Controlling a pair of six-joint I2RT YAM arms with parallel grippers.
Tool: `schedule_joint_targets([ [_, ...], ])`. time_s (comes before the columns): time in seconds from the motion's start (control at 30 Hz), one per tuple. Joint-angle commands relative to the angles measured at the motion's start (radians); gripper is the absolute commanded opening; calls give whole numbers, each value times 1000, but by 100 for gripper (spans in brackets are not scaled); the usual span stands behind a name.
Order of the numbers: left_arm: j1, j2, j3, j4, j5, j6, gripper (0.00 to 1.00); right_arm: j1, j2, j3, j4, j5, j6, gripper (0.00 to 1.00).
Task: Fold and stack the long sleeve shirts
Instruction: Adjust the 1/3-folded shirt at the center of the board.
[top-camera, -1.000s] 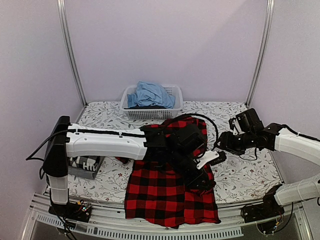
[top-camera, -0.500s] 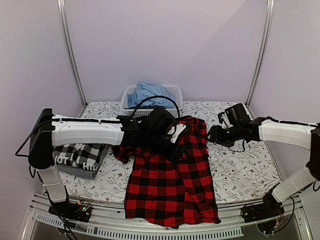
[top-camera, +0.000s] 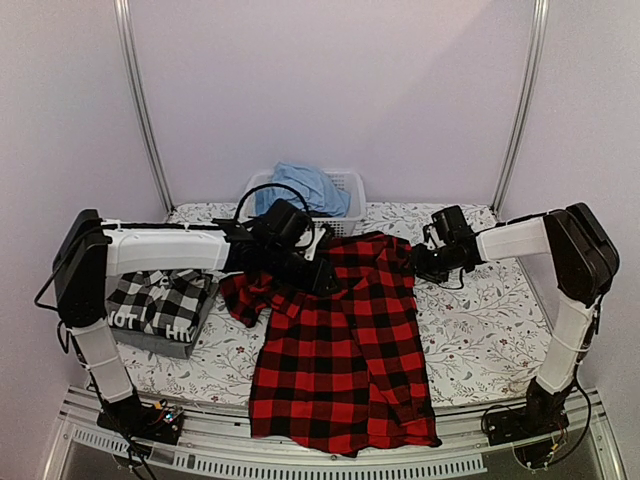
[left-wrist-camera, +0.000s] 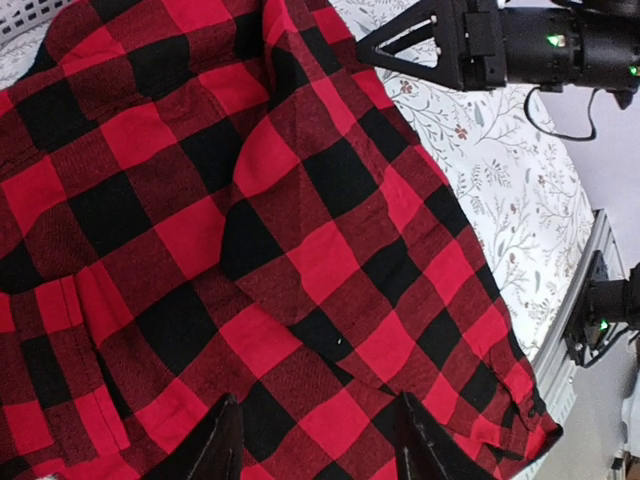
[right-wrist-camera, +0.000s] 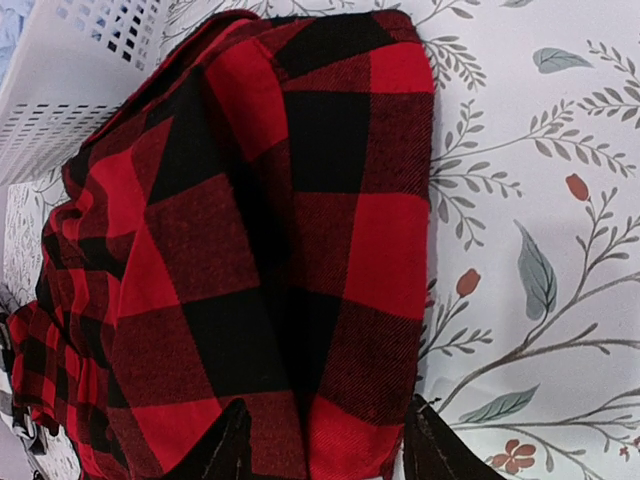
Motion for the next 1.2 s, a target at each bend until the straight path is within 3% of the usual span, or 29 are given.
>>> schedule_joint_targets([
  [0.0, 28, -55, -33, 21, 28, -14, 51, -25, 68, 59, 33, 25, 22, 48],
  [0.3, 28, -90, -84, 22, 32, -18, 51, -45, 212, 166, 5, 7, 20, 39],
  [0.6, 28, -106, -151, 34, 60, -22, 48, -77, 257, 233, -42, 21, -8, 0],
  [0.87, 16, -88, -289, 111, 176, -6, 46, -225, 257, 297, -129, 25, -102, 0],
  [0.93, -13, -54, -297, 143, 180, -3, 45, -237, 268, 331, -167, 30, -123, 5],
  [1.1, -74, 63, -259, 147, 138, -34, 42, -236, 232, 352, -227, 52, -150, 40],
  [1.17, -96, 87, -243, 129, 113, -49, 40, -227, 176, 337, -256, 86, -157, 50],
])
